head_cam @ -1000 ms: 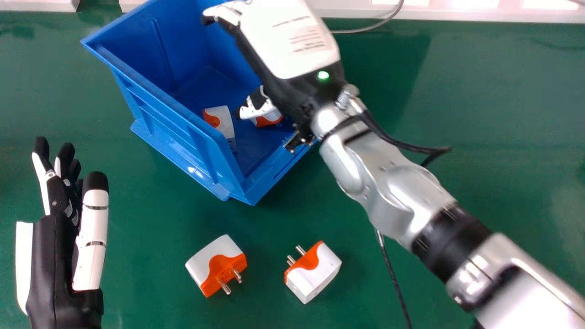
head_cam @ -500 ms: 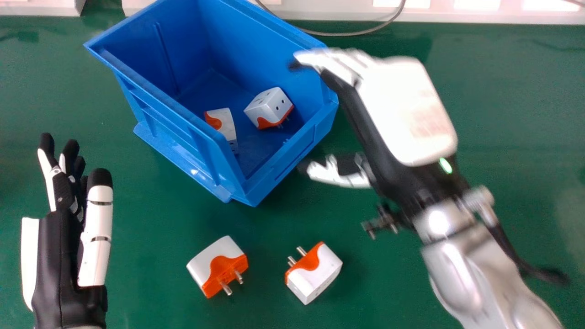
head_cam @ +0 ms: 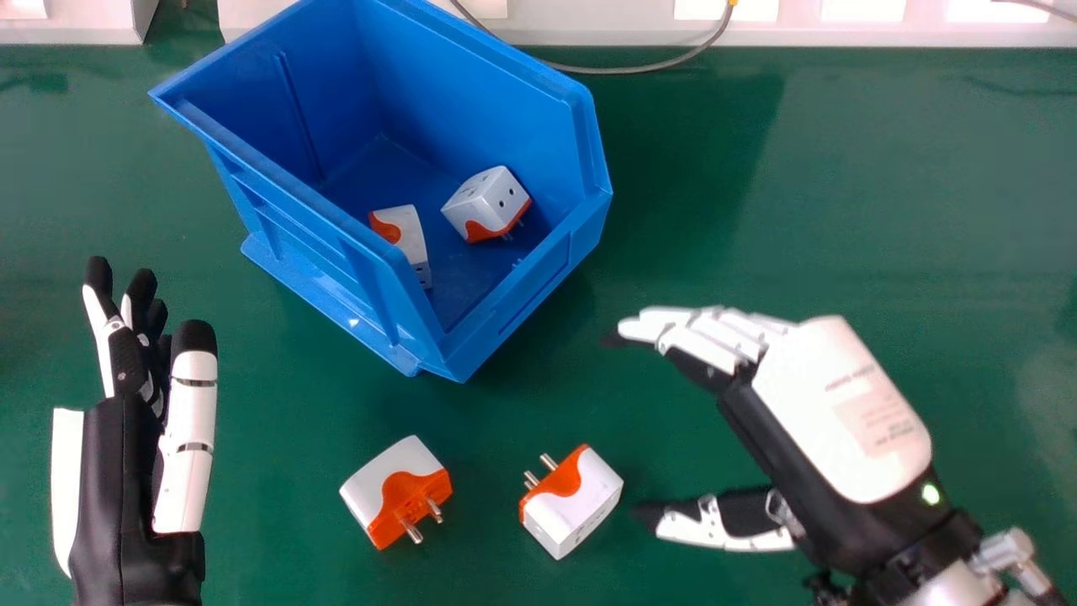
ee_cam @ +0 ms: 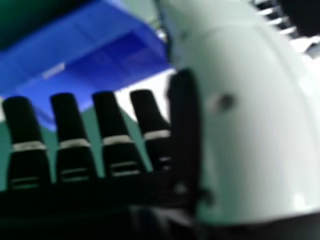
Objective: Pick all objects and put in blue box
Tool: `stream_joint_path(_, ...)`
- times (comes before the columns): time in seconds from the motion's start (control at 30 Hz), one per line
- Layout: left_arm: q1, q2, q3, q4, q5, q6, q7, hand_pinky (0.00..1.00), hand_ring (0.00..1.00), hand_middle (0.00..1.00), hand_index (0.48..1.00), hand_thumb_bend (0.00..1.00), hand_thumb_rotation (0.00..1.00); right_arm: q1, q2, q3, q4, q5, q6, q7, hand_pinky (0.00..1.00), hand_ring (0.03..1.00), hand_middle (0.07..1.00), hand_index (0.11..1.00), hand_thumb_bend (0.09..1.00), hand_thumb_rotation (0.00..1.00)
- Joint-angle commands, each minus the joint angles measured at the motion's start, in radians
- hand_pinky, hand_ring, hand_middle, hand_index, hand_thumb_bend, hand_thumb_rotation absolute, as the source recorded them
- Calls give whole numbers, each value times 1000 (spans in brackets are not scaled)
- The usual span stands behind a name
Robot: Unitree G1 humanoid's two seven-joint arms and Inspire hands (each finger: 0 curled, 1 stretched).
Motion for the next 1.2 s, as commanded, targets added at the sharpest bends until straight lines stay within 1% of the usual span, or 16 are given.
stream_joint_path(0.0,0,0,-4,-10,16,-20,11,1000,1000,996,1000,354,901,-9,-7,-10,12,4,-29,13,611,734,770,748,546,302)
stream_joint_path(0.17,-5,2,-4,-1,5,-28,8,1000,1000,1000,1000,374,908,-31,-19,3,41,-39,-24,74,738,861,892,856,526,593)
stream_joint_path(0.27,-5,3,-2,3,7,-35,9,1000,1000,999,1000,374,910,-48,-12,11,53,-57,-16,103,836,945,963,935,551,755)
stream_joint_path(0.3,-5,4,-1,4,8,-37,9,1000,1000,999,1000,378,911,-57,-11,16,55,-71,-9,114,863,968,979,953,564,791)
stream_joint_path(0.33,-4,4,-1,0,3,-35,7,1000,1000,998,1000,363,913,-63,-7,19,55,-82,-2,123,911,984,989,976,582,845)
stream_joint_path(0.4,-3,2,-2,-6,-6,-27,4,1000,1000,999,1000,357,905,-79,0,28,61,-99,7,133,958,996,998,994,596,883)
stream_joint_path(0.47,-3,1,-2,-7,-8,-28,6,1000,1000,998,1000,363,897,-94,9,36,65,-115,18,141,981,999,1000,999,598,897)
stream_joint_path(0.53,-5,1,-2,-9,-11,-24,6,1000,1000,999,1000,368,883,-114,17,45,69,-126,27,153,985,1000,1000,1000,591,878)
stream_joint_path(0.6,-5,2,-2,-11,-8,-22,7,1000,1000,999,1000,356,879,-139,21,55,76,-131,32,169,966,1000,1000,991,582,850)
stream_joint_path(0.7,-5,-3,-1,-15,2,-24,17,1000,1000,990,995,349,879,-182,17,70,95,-148,24,185,944,1000,1000,980,554,805)
stream_joint_path(0.77,-4,-5,-2,-18,2,-24,19,1000,1000,988,995,328,883,-210,10,81,108,-165,17,193,927,996,996,971,541,799)
stream_joint_path(0.87,-1,-5,-4,-24,-8,-24,16,1000,1000,990,996,330,887,-251,1,98,126,-174,11,216,928,993,992,966,513,759)
stream_joint_path(1.0,6,-6,-5,-41,-2,-18,20,1000,1000,990,996,367,873,-305,-8,118,167,-179,-15,227,878,965,971,944,498,676)
stream_joint_path(1.03,8,-7,-5,-45,0,-16,23,1000,1000,990,996,354,876,-318,-11,123,180,-184,-23,224,868,962,967,936,496,661)
stream_joint_path(1.1,11,-7,-7,-53,-9,-8,18,1000,1000,993,997,354,868,-340,-14,134,206,-196,-36,212,844,949,958,917,490,639)
stream_joint_path(1.17,13,-6,-7,-60,-11,-3,16,1000,1000,995,999,366,863,-360,-13,146,239,-213,-48,186,817,931,945,897,485,616)
